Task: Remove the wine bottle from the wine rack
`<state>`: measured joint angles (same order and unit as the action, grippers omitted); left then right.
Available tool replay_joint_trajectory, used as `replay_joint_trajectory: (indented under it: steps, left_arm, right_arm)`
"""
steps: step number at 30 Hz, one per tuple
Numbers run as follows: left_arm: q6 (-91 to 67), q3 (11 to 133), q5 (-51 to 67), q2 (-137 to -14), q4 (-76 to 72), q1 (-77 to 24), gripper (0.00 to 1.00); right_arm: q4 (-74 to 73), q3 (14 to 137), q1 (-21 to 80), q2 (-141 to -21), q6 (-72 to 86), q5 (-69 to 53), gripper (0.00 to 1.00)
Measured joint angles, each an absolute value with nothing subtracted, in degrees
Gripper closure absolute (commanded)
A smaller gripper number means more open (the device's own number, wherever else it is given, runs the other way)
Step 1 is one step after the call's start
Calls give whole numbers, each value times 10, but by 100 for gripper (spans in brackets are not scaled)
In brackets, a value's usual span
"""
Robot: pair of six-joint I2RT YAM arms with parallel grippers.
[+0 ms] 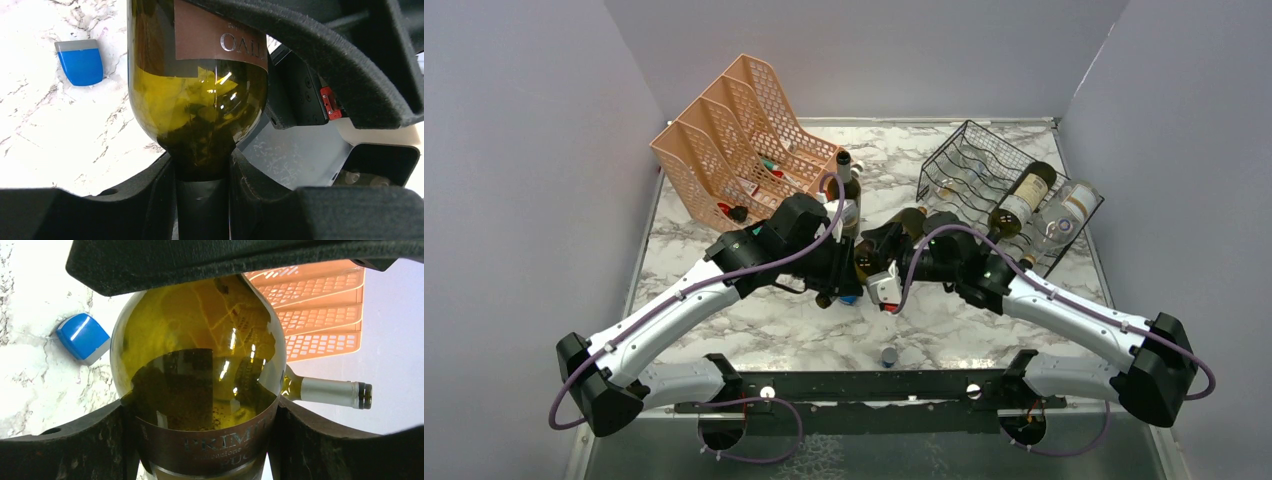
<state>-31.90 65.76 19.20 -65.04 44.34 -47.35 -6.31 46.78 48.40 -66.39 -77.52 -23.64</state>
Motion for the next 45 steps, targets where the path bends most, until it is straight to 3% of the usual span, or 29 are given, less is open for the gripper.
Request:
replay_joint_trajectory:
  steps: [3, 6, 11, 20, 30, 45]
  left_arm:
    - [-316, 658, 189, -649, 444, -474, 33]
    - [-314, 660, 180, -631, 427, -474, 16]
    - [-300, 693, 146, -604, 434, -474, 4]
    - [-263, 818, 6, -570, 477, -474, 1]
    - [-239, 851, -142, -467, 497, -474, 1]
    - [-213, 863, -198, -461, 526, -474, 1]
  right_arm:
    - [-38, 453, 485, -661, -764, -237, 52]
    - [-22, 427, 485, -661, -737, -241, 57]
    - [29, 381, 485, -661, -654, -267, 64]
    - [221, 345, 487, -718, -421, -275, 68]
    - [461, 367, 503, -870, -190, -245, 69]
    - [759, 481, 562, -1126, -96, -84, 67]
